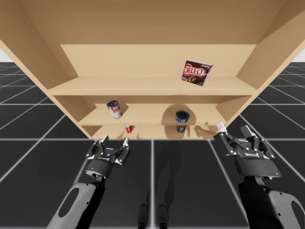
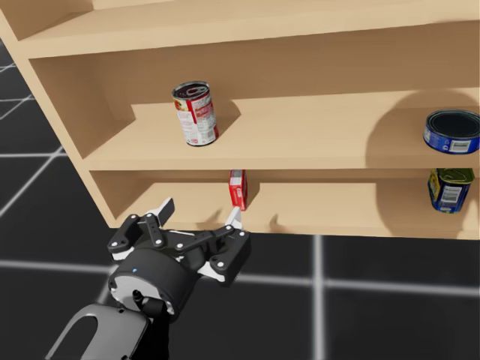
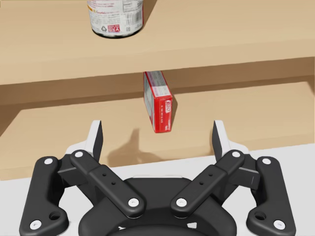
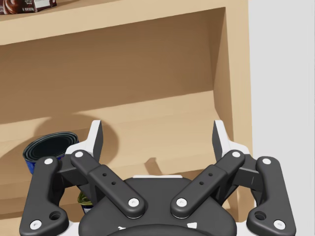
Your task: Look through the shelves, find the gelatin box, and take it.
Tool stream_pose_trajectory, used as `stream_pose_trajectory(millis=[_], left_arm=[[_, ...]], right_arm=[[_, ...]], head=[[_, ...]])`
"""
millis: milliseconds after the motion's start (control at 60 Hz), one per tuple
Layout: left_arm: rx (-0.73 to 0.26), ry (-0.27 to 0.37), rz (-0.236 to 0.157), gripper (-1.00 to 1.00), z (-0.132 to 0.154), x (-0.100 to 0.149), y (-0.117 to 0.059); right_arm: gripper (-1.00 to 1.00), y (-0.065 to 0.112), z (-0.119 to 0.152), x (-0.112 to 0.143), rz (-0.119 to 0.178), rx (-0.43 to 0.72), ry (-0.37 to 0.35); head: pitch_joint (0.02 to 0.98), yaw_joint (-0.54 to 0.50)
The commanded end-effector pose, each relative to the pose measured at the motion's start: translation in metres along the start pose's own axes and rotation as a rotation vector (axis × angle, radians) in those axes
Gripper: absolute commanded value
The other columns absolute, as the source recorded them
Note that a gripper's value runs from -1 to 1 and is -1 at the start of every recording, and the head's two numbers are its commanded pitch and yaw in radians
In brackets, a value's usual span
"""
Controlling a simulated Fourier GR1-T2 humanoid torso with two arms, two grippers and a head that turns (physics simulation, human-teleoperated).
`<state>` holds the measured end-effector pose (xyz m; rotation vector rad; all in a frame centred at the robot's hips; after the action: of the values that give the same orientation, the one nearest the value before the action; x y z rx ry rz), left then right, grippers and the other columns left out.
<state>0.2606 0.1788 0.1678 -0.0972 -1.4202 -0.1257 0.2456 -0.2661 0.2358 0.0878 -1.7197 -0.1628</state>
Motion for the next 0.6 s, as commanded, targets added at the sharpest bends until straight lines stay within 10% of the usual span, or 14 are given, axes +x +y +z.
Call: stream_pose_trajectory(millis=[17,600], left_arm=[[-0.005,0.032,0.007,-1.00,-0.025,-0.005,-0.007],[0.038,0.136,0.011,-1.00,-0.099,-0.017,-0.008]], right_arm=[[-1.00,-0.001,0.000,0.000,0.000,-0.001,0.000],[-1.00,-0.002,-0.001,0.001,0.009,-0.002,-0.006]], head=[[0.715,0.21],[0.714,0.20]])
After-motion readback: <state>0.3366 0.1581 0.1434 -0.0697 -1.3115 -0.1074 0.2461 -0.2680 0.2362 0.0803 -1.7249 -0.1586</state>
